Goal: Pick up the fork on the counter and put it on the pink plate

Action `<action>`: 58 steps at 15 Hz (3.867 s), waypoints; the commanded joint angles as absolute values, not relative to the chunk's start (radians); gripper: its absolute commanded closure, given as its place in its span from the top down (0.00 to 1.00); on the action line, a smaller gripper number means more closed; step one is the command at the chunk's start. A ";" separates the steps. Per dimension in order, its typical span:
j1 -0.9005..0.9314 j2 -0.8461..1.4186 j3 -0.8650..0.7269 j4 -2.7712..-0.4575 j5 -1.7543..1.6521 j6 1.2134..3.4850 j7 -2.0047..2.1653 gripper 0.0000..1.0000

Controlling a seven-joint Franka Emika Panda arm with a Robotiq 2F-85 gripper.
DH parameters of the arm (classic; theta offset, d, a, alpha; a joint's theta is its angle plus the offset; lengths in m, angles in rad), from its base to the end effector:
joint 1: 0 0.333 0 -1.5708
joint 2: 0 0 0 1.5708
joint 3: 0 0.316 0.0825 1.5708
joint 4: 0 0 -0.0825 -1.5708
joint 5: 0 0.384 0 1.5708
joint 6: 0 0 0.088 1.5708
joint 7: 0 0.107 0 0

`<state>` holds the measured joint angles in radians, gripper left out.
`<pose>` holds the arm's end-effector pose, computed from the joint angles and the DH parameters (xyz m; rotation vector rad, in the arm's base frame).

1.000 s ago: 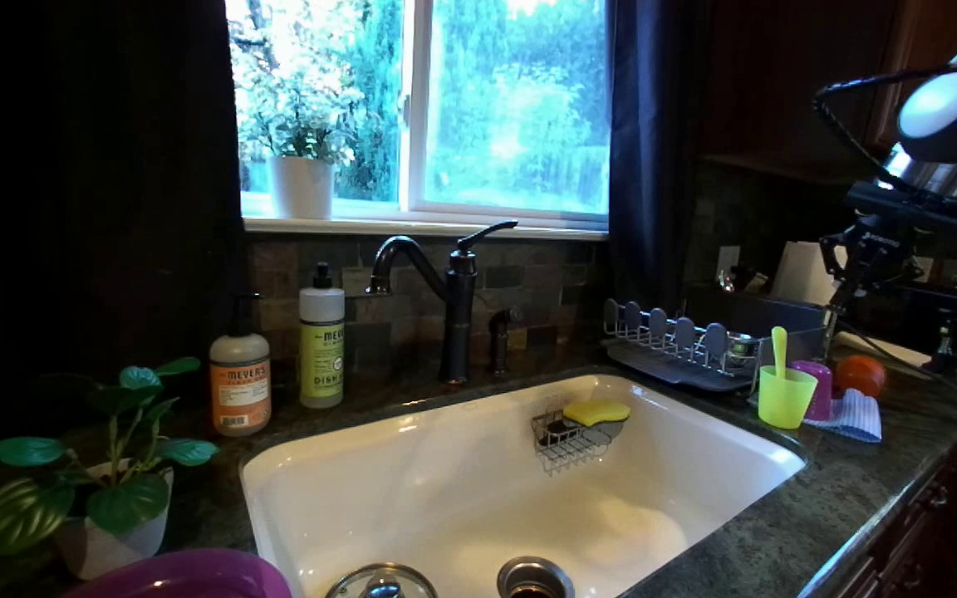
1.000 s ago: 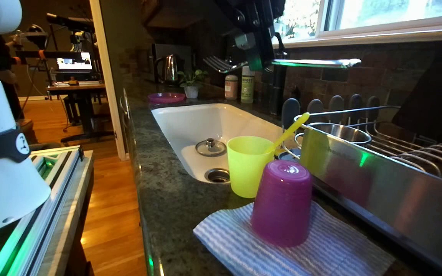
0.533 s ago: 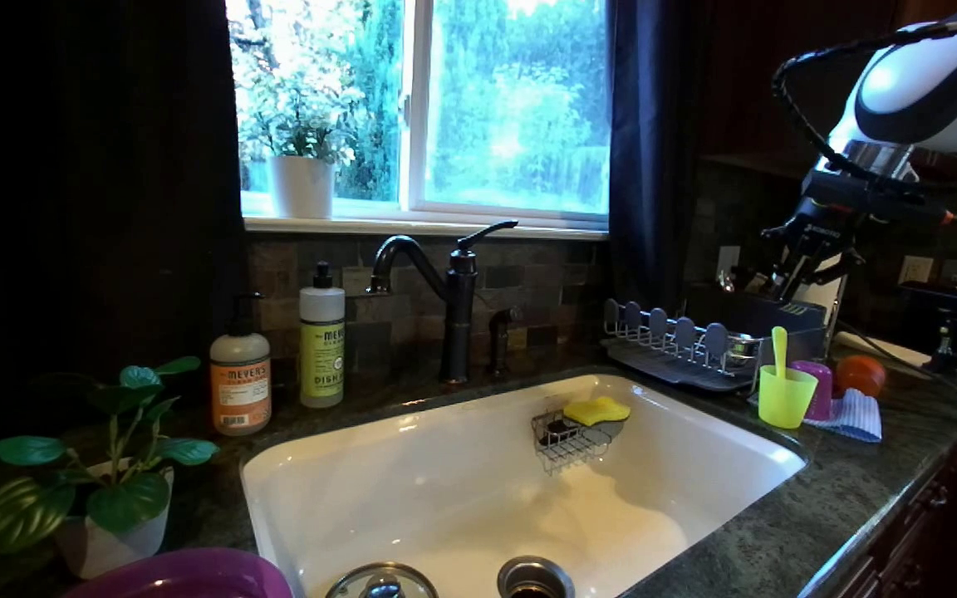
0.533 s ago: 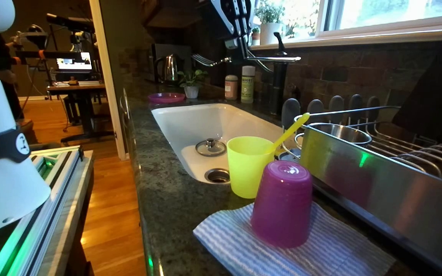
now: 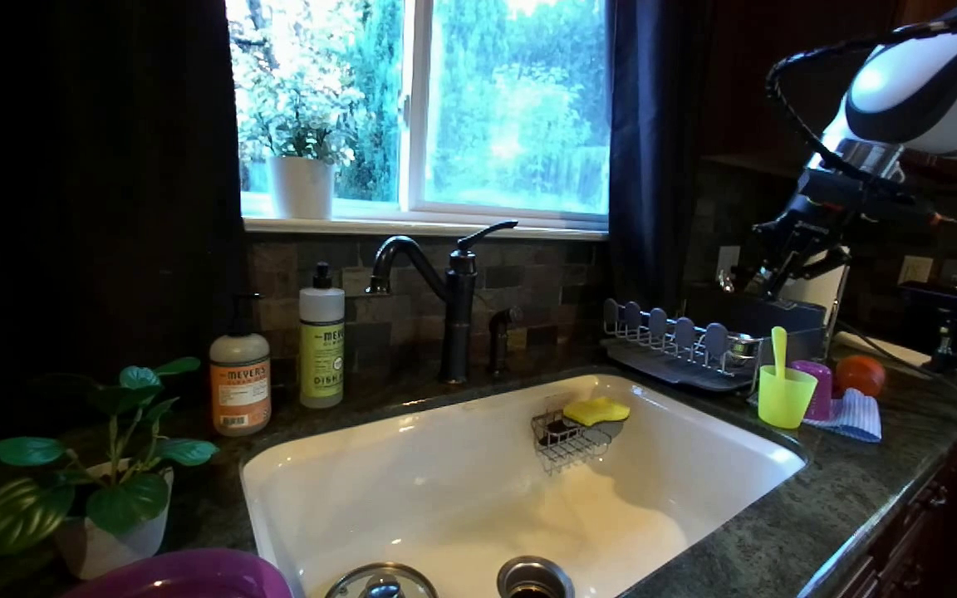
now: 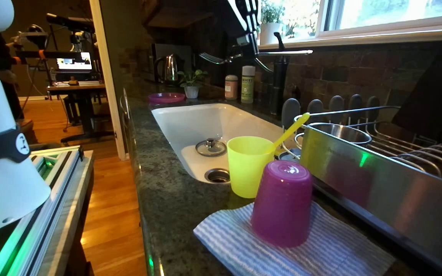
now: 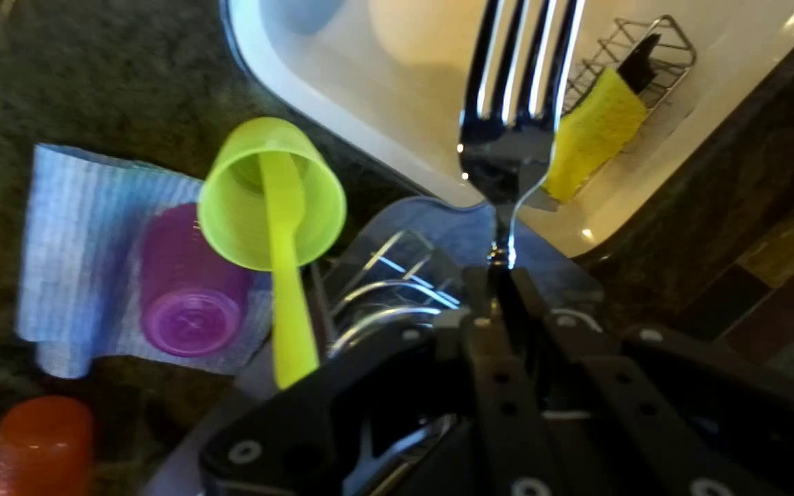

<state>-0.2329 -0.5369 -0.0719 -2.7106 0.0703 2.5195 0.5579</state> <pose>0.3734 -0.1176 0.4256 -2.6687 1.3040 -0.4941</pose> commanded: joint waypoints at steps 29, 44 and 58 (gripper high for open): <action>0.275 0.608 0.327 -1.626 0.615 2.209 -0.108 0.02; 0.533 1.042 0.352 -0.857 0.164 1.420 -0.204 0.02; 0.649 1.130 0.346 -0.680 0.127 1.406 -0.261 0.02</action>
<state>0.5773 1.0603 0.3566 -0.7915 0.1596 1.4148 -0.2252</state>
